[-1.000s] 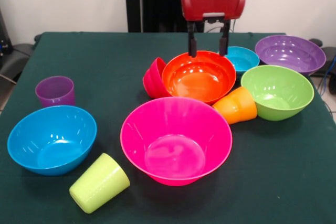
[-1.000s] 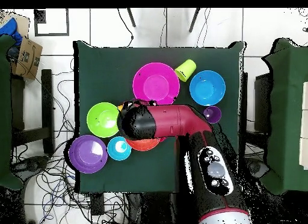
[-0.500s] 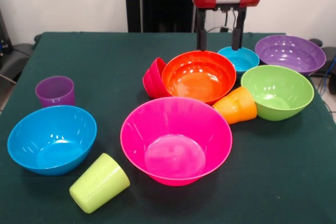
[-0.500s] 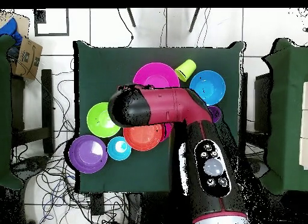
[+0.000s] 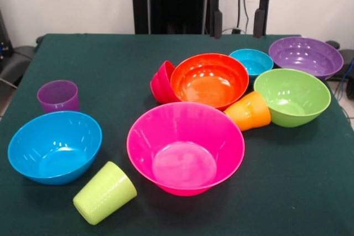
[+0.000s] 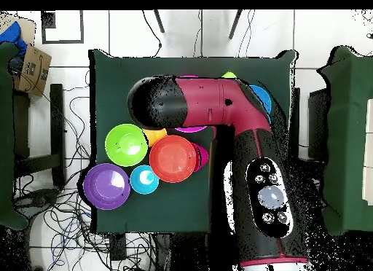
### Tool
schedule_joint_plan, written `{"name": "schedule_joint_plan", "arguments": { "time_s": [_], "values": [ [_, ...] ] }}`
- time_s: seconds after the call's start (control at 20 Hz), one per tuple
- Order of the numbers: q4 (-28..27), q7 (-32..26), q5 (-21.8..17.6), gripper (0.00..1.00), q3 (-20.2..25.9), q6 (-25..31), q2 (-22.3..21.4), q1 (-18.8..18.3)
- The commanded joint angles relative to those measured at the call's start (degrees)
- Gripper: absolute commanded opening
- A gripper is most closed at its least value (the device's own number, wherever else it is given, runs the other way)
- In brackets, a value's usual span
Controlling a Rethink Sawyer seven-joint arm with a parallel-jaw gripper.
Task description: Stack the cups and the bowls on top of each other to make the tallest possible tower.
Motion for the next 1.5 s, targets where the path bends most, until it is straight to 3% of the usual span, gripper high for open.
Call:
{"name": "schedule_joint_plan", "arguments": {
  "time_s": [0.05,0.35,0.9,1.5],
  "values": [
    [-5.2,-4.3,0.2,1.0,4.1,8.4,2.6,0.1],
    [-11.8,-6.6,-0.4,1.0,4.8,15.1,4.7,0.5],
    [-15.5,-6.3,-1.5,1.0,4.7,18.6,5.7,1.3],
    [-14.6,-6.5,-2.4,1.0,4.4,16.1,7.4,1.2]
  ]
}}
